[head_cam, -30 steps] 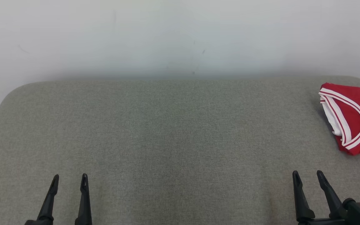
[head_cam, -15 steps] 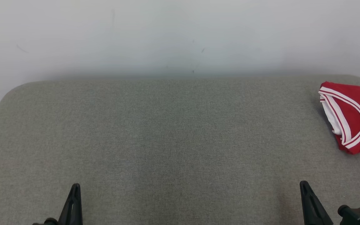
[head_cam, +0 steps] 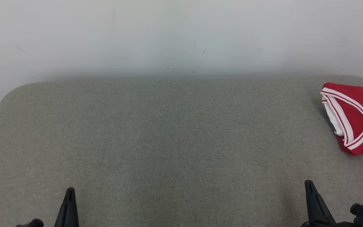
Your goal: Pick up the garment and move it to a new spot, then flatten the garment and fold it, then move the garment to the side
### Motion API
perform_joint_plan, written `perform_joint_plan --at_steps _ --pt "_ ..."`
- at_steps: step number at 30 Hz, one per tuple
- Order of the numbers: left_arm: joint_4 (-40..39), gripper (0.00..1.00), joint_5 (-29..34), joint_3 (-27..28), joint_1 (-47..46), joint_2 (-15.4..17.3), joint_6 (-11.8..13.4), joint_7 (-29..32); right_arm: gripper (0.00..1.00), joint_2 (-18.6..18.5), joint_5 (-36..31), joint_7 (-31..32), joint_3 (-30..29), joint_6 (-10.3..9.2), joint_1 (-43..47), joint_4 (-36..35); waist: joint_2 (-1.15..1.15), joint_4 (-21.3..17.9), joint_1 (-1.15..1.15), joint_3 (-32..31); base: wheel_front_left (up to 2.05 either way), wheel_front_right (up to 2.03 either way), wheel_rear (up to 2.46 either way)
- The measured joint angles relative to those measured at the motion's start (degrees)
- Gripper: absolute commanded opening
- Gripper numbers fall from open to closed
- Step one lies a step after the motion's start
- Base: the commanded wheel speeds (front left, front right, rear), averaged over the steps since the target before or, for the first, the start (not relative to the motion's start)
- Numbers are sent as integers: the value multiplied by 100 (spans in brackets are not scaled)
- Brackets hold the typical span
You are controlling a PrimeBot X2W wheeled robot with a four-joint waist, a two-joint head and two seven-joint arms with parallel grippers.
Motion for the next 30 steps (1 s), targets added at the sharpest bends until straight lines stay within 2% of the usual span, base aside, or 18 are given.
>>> perform_joint_plan --at_steps 30 --pt "252 0 -2554 153 -333 -51 -26 644 0 0 2459 334 -123 -1 -435 354 0 -22 0 -12 0 0 0"
